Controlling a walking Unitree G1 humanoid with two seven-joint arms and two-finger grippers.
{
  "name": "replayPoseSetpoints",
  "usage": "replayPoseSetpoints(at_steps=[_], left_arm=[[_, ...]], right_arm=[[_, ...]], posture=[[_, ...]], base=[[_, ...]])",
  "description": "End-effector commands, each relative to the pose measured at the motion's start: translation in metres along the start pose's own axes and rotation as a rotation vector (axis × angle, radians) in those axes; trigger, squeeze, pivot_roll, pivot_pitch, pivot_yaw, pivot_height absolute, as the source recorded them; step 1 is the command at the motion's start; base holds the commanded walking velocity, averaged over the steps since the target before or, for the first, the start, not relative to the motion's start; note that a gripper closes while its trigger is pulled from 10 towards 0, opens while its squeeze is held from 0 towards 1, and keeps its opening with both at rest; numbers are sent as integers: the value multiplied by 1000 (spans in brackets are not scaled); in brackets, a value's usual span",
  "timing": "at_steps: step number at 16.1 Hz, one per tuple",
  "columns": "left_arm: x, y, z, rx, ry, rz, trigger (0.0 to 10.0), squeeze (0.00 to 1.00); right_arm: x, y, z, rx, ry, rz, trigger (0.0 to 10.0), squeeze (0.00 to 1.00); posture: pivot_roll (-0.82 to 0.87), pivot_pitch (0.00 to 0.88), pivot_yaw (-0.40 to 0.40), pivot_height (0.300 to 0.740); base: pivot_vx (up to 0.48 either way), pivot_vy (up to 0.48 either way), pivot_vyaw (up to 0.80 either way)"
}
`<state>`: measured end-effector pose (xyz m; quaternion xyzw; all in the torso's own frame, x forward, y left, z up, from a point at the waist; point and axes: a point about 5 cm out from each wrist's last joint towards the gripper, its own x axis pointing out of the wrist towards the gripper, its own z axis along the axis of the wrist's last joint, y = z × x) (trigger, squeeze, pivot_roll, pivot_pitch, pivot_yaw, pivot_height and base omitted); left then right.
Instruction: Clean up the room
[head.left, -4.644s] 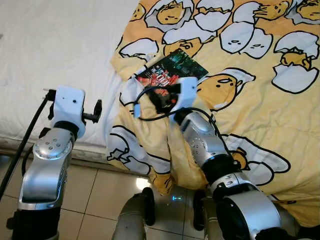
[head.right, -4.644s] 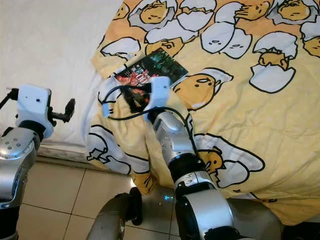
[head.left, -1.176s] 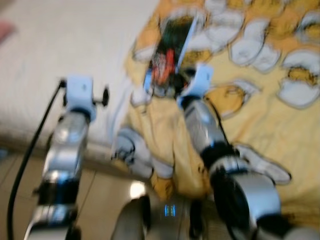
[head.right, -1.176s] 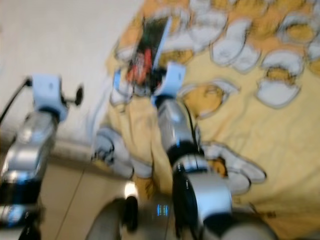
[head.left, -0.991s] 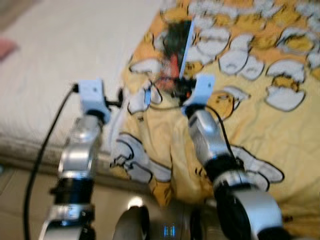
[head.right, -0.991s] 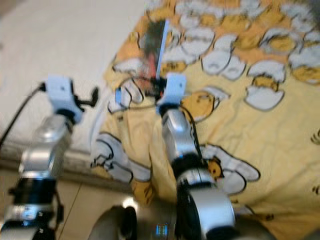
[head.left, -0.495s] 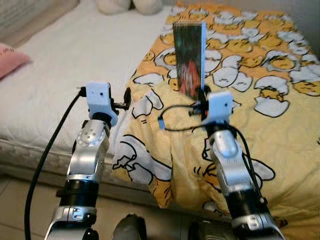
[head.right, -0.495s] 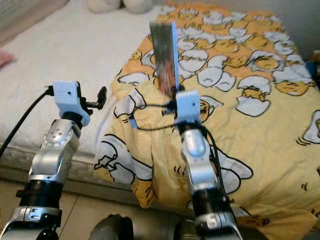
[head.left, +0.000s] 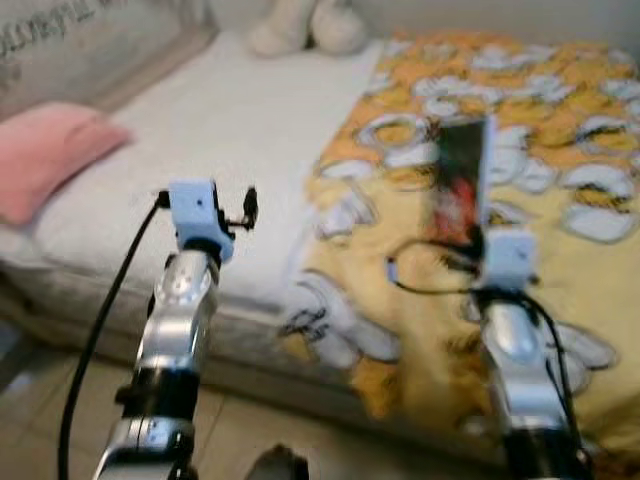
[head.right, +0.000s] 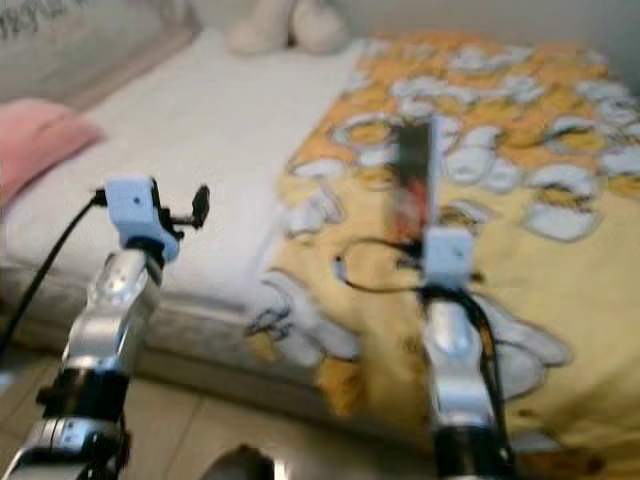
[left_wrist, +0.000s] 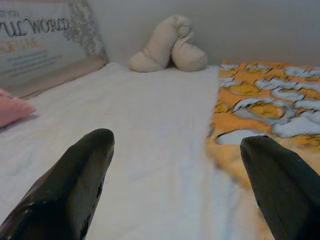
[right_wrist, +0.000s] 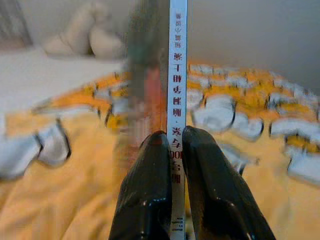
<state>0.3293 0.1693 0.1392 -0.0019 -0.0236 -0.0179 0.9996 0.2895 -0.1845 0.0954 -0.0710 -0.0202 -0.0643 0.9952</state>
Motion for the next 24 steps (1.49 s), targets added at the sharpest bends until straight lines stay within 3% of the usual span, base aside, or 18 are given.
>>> replayPoseSetpoints(at_steps=[1,3,6,9,21,24], left_arm=[[-4,1,-3,11,23,-1,10000,0],[-6,-7,-7,10,31,-25,10000,0],[0,-5,-4,12,9,-45,10000,0],[-3,-2,-7,-25,10,-67,10000,0],[-3,2,-12,2,12,-21,10000,0],[-3,0,-17,-23,29,-21,10000,0]], right_arm=[[3,9,19,16,-84,30,0,0],[3,12,15,10,-68,53,0,0],[6,22,20,-20,-104,92,0,0],[2,18,15,-13,-81,81,0,0],[1,22,9,-16,-62,97,0,0],[2,22,10,-17,-65,102,0,0]], posture=[[-110,0,87,723],[-106,0,81,723],[-104,0,71,723],[-109,0,67,723],[-111,0,63,723],[-118,0,64,723]], base=[[0,480,0],[0,480,0],[0,480,0],[0,480,0],[0,480,0],[0,480,0]])
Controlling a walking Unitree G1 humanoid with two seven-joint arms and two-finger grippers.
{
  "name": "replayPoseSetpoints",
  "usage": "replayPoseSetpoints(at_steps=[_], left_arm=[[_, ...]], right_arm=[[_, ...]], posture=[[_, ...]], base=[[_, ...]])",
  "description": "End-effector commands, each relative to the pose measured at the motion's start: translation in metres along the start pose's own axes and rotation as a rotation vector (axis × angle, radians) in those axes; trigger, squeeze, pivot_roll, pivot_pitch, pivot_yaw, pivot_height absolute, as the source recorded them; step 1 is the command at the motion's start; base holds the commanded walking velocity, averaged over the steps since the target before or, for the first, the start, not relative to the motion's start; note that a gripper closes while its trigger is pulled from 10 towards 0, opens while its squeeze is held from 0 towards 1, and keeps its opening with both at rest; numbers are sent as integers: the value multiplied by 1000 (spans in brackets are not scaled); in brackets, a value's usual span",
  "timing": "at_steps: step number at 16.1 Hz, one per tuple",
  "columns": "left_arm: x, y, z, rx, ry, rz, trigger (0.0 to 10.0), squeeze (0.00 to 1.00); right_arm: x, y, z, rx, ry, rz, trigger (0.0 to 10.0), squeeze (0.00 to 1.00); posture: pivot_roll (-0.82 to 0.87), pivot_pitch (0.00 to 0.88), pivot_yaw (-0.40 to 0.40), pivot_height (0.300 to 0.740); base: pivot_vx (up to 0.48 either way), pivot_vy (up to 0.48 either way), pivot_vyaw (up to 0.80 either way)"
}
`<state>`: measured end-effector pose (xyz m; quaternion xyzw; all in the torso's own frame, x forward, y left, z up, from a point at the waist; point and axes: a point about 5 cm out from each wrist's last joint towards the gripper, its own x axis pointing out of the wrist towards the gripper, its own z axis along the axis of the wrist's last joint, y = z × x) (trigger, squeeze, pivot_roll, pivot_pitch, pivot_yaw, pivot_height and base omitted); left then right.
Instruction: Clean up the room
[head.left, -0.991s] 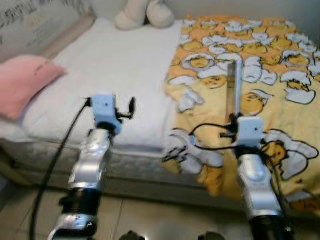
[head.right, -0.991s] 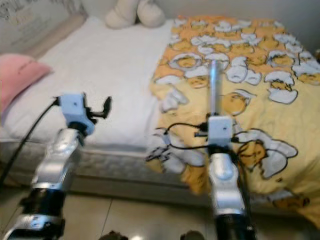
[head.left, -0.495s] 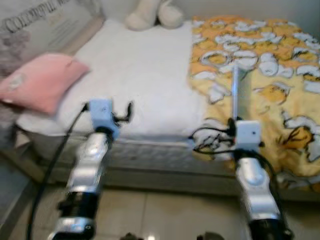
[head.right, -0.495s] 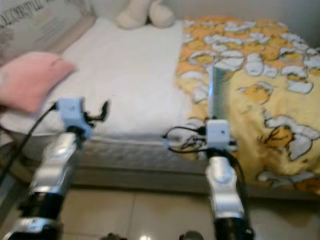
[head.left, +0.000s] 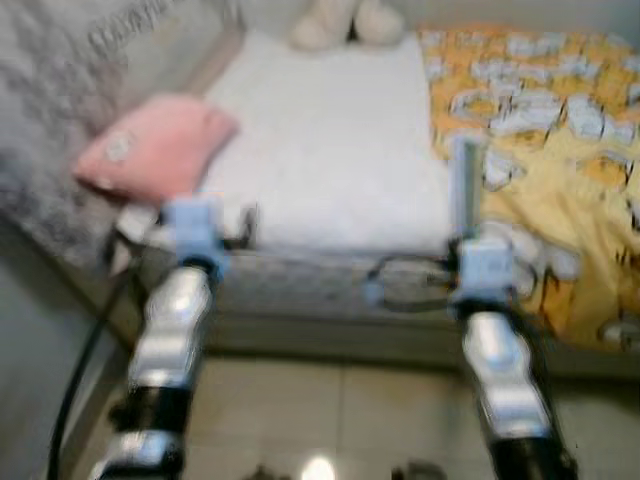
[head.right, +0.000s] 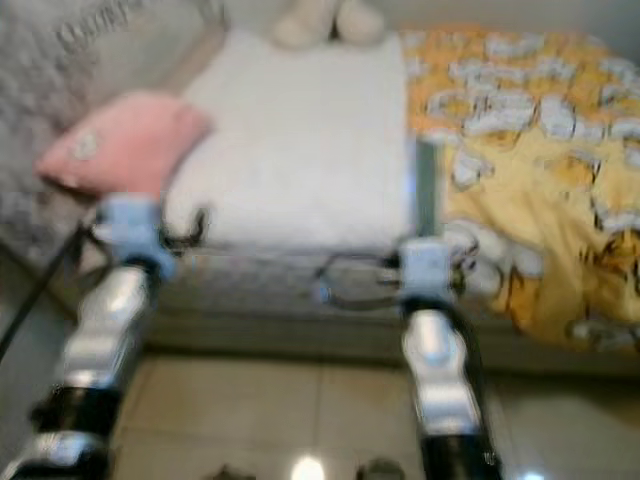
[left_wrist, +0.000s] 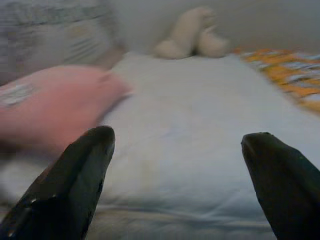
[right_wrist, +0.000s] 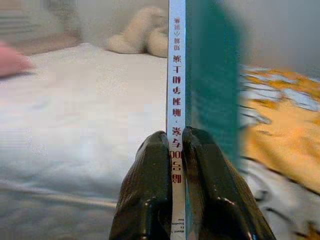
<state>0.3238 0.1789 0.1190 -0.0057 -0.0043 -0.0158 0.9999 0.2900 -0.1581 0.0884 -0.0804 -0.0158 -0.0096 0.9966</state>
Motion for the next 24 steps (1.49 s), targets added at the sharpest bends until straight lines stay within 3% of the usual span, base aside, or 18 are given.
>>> replayPoseSetpoints(at_steps=[1,2,4,6,8,10,13,18,24], left_arm=[[4,-10,3,-19,-7,-26,10000,0],[6,-7,6,56,-34,29,10000,0],[2,-7,9,9,-71,14,10000,0],[-25,-12,-1,57,-60,-89,10000,0],[-43,-18,-12,74,-29,-146,10000,0],[-39,-26,-14,12,-15,-107,10000,0],[-25,-34,-3,17,-52,-111,10000,0],[-16,-23,3,10,-59,-51,10000,0],[-13,-25,5,20,-64,-74,10000,0]], right_arm=[[5,-6,14,-5,-65,-8,0,0],[7,-8,17,-9,-81,-10,0,0],[6,-8,27,-9,-131,-12,0,0],[-19,-12,19,-26,-101,24,0,0],[-41,-20,1,-39,-25,32,0,0],[-44,-23,-8,-65,-2,33,0,0],[-25,-23,-1,-2,-11,-4,0,0],[-13,-17,4,17,-29,-5,0,0],[-12,-12,5,27,-37,-2,0,0]], posture=[[-118,0,64,723],[-122,0,60,723],[-118,0,56,723],[-114,0,50,723],[-107,0,46,723],[-105,0,46,723],[-106,0,50,723],[-121,0,56,723],[-127,0,71,723]], base=[[0,480,0],[0,0,0],[0,0,0],[0,0,0],[0,0,0],[476,0,0],[480,0,0],[480,0,0],[480,0,0]])
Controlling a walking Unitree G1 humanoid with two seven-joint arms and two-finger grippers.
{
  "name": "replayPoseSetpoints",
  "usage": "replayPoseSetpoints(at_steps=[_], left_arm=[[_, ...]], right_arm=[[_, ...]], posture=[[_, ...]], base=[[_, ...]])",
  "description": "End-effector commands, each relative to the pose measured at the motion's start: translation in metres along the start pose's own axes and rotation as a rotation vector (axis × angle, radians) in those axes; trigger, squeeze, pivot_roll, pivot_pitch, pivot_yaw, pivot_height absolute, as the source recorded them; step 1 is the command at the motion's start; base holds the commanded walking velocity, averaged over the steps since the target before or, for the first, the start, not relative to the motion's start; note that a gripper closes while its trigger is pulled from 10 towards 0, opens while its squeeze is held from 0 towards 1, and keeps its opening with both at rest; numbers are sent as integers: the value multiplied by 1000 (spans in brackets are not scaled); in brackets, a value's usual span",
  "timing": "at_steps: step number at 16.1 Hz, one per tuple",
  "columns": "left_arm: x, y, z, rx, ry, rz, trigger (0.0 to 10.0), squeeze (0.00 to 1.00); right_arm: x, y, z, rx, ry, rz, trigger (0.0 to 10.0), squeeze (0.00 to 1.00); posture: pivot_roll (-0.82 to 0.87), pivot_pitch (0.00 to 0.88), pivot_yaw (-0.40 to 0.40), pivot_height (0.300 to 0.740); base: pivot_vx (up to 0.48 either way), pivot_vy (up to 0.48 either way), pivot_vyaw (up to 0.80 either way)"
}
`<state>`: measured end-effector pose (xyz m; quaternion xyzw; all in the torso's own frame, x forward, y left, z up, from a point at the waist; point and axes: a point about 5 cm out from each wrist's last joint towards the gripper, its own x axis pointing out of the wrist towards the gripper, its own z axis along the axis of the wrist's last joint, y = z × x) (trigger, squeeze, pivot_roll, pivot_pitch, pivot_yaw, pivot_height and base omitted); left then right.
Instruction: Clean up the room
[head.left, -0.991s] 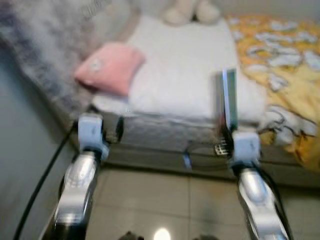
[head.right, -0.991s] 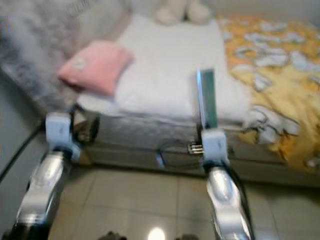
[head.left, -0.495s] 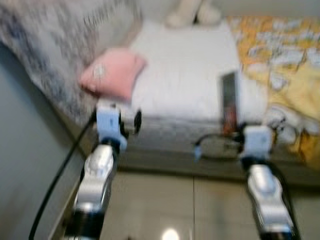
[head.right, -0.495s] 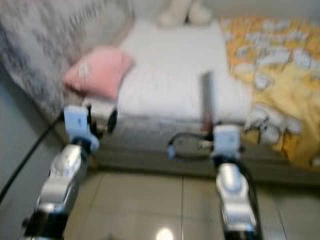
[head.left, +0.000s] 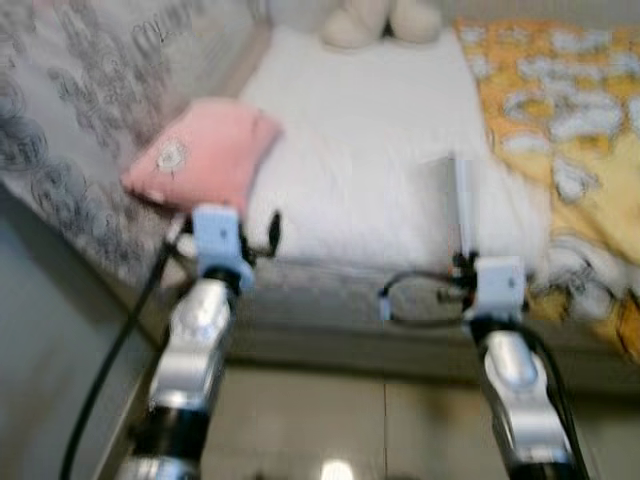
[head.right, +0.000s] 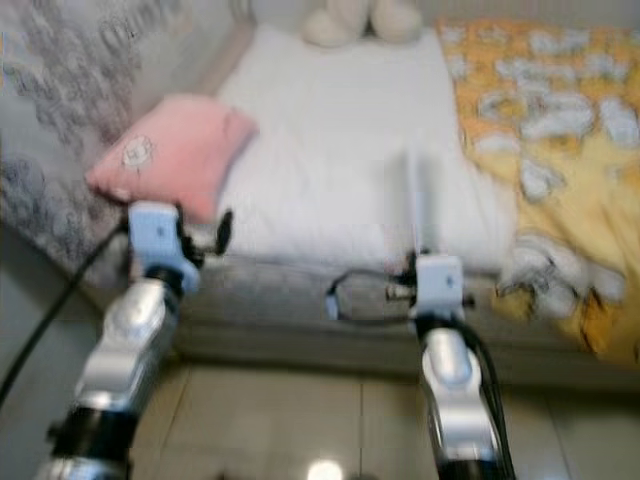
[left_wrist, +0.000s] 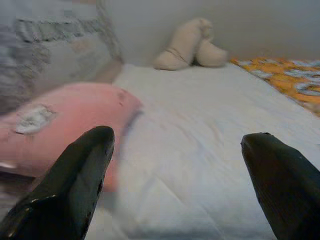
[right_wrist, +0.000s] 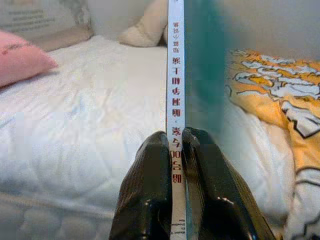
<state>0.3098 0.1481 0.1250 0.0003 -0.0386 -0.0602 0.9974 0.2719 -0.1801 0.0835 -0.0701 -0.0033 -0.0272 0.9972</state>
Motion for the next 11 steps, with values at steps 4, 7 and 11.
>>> replayPoseSetpoints(at_steps=[4,7,11], left_arm=[[4,8,7,17,-28,24,10000,0],[5,16,10,26,-39,58,10000,0],[7,19,13,53,-42,51,10000,0]], right_arm=[[9,11,16,3,-76,44,0,0],[12,14,17,6,-79,46,0,0],[13,19,16,14,-81,53,0,0]], posture=[[-115,0,70,723],[-107,0,71,723],[-100,0,81,723]], base=[[474,0,0],[417,0,0],[416,120,0]])
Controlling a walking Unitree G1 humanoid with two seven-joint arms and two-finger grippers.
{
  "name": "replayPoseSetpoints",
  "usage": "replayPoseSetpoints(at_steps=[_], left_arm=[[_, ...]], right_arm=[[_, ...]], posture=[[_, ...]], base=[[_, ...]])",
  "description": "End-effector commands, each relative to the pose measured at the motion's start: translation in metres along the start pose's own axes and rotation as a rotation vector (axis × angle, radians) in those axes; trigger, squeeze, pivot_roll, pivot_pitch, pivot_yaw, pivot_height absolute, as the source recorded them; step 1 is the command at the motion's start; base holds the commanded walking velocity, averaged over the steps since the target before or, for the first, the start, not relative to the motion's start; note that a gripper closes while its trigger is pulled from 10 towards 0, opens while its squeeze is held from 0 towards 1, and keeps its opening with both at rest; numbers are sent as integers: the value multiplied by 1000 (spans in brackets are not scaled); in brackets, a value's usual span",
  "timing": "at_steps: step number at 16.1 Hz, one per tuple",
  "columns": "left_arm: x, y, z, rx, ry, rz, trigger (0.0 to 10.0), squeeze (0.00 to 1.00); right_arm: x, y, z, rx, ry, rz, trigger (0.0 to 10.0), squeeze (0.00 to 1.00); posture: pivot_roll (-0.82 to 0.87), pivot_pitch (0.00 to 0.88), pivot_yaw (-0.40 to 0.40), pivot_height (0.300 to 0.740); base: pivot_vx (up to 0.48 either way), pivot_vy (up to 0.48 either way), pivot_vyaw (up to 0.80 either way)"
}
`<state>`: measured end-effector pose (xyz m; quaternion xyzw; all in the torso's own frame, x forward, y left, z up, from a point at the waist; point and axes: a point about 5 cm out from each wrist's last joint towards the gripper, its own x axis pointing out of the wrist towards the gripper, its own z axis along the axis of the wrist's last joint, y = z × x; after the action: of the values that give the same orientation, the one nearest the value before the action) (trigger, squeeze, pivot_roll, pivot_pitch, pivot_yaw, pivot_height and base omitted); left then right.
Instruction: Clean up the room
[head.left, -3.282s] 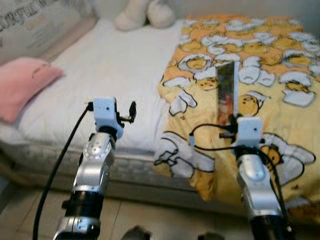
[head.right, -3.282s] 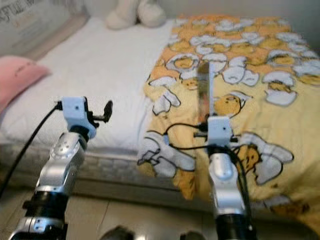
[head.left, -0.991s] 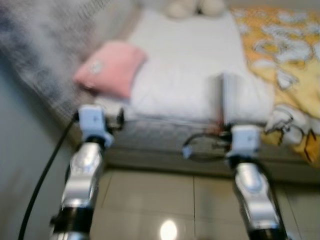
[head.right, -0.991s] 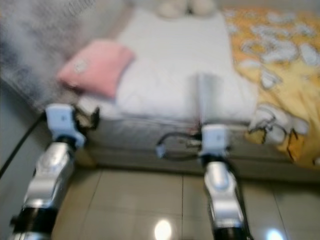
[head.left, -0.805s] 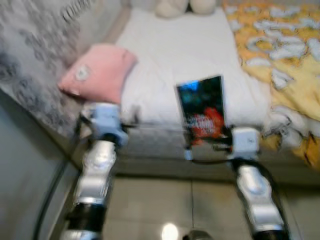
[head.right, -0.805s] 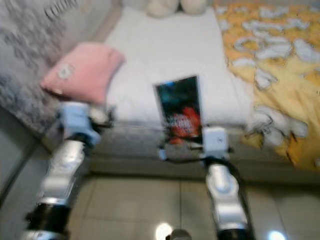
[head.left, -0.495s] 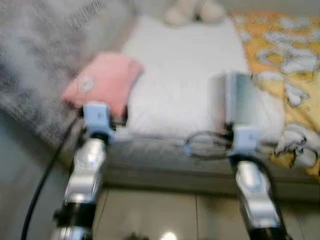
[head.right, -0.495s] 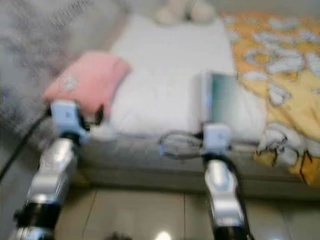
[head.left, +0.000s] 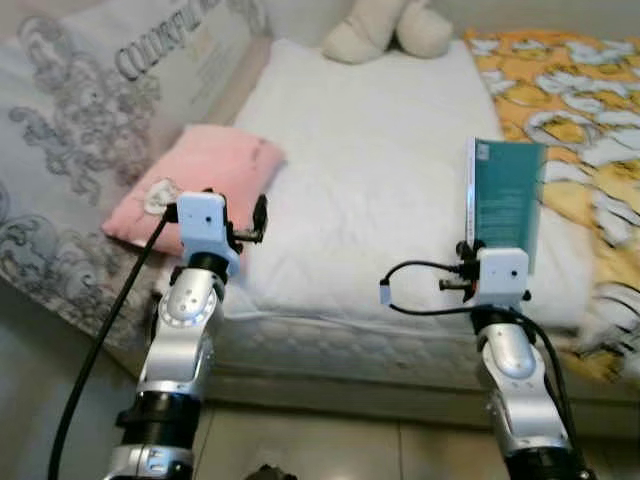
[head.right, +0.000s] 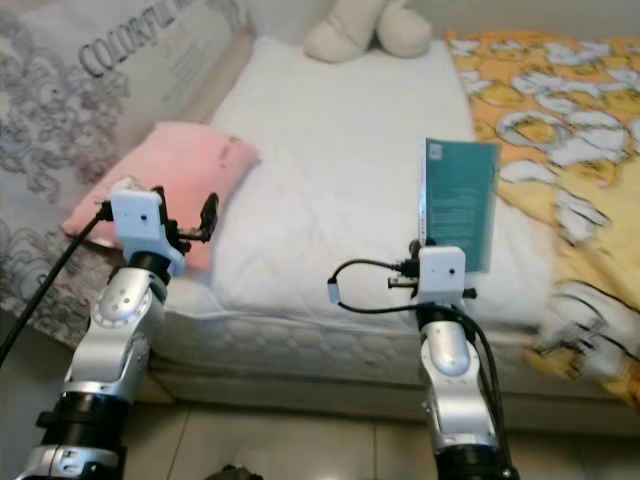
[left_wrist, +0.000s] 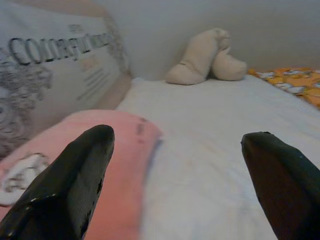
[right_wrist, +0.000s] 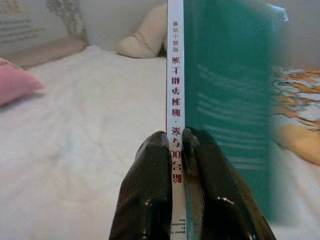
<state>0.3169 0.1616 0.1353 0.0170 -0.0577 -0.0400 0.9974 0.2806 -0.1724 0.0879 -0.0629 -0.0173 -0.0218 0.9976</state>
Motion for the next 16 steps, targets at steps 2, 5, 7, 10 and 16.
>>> replayPoseSetpoints(at_steps=[2,5,7,10,16], left_arm=[[2,6,4,18,-6,15,10000,0],[4,8,7,21,-13,23,10000,0],[5,9,7,22,-14,25,10000,0],[6,9,8,28,-18,26,10000,0],[8,9,14,62,-52,39,10000,0]], right_arm=[[4,12,10,1,-51,46,0,0],[4,10,9,-2,-46,44,0,0],[4,10,9,-2,-46,44,0,0],[5,11,9,-3,-48,48,0,0],[22,20,22,47,-67,76,0,0]], posture=[[-100,0,80,723],[-98,0,80,723],[-98,0,80,723],[-100,0,79,723],[-89,0,84,723]], base=[[416,120,0],[399,104,0],[358,317,0],[360,319,0],[371,264,0]])
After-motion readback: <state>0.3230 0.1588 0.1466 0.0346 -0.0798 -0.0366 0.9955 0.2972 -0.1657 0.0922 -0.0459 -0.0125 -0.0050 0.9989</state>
